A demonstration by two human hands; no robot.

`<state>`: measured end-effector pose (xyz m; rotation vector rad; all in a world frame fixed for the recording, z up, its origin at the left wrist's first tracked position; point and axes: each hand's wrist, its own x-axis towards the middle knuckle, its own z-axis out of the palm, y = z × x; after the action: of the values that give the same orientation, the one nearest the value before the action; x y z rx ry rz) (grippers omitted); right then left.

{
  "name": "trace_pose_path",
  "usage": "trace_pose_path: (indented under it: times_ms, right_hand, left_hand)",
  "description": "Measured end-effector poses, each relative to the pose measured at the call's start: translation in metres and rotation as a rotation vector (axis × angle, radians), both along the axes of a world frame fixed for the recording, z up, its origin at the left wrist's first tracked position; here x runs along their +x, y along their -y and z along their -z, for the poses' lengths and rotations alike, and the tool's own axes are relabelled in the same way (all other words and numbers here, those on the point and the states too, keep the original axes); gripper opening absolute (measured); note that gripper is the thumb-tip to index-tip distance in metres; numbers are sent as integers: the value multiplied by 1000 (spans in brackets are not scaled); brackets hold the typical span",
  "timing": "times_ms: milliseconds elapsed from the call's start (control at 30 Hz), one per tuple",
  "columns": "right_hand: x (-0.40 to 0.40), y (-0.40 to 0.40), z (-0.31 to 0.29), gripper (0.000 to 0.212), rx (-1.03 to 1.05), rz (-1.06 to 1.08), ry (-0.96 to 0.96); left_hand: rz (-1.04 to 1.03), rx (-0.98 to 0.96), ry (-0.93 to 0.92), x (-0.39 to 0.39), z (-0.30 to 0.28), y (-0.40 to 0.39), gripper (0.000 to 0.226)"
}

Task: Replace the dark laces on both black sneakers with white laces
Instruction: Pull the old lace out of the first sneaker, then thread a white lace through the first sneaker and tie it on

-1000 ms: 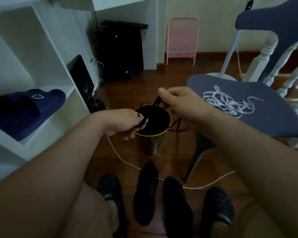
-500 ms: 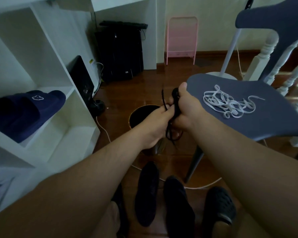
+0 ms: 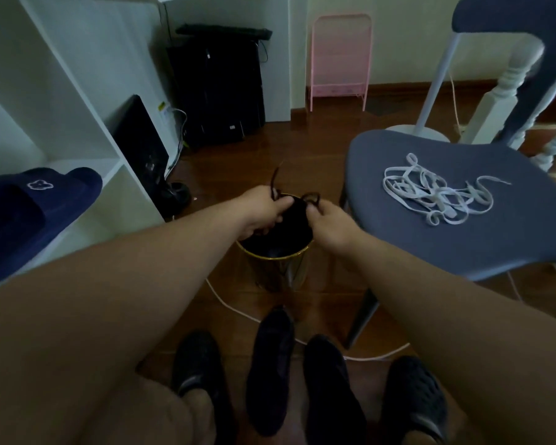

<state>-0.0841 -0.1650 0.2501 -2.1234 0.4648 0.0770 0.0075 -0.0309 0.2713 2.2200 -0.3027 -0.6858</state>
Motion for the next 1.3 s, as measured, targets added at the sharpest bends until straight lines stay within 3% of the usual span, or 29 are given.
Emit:
trace_pose_path:
  times_ms: [133, 267, 333, 433, 533, 733, 867, 967, 1100, 1200, 1300]
  right_hand:
    - [-9, 5, 36, 37, -10, -189, -354]
    - [-31, 14, 81, 34, 20, -189, -515]
    - [-38, 17, 104, 31, -44, -262, -592]
    - [-48, 5, 129, 30, -168, -396, -657]
    - [-65, -6, 163, 31, -206, -388, -714]
    - [-111, -17, 187, 50, -176, -317, -760]
    - [-95, -12, 154, 32, -146, -203, -525]
    - [-52, -18, 95, 31, -167, -269, -361]
    - [-22, -3, -2, 30, -399, -506, -448]
    - [-44, 36, -69, 11, -519, -472, -462]
    - [-83, 90, -94, 14, -598, -311, -358]
  left_hand:
    - [-180, 2, -24, 31, 55, 5, 33]
    - [-145, 29, -67, 46, 83, 8, 50]
    - [-131, -14, -89, 54, 88, 9, 48]
    - [-144, -108, -103, 57, 86, 11, 41]
    - [-150, -129, -100, 55, 84, 8, 34]
    - [143, 39, -57, 36, 87, 2, 27]
    - [267, 74, 58, 25, 73, 17, 28]
    - [205, -63, 250, 12, 44, 48, 19]
    - [138, -352, 408, -11, 2, 101, 10]
    - [310, -349, 364, -33, -14, 130, 17]
    - [533, -260, 353, -65, -9, 144, 18]
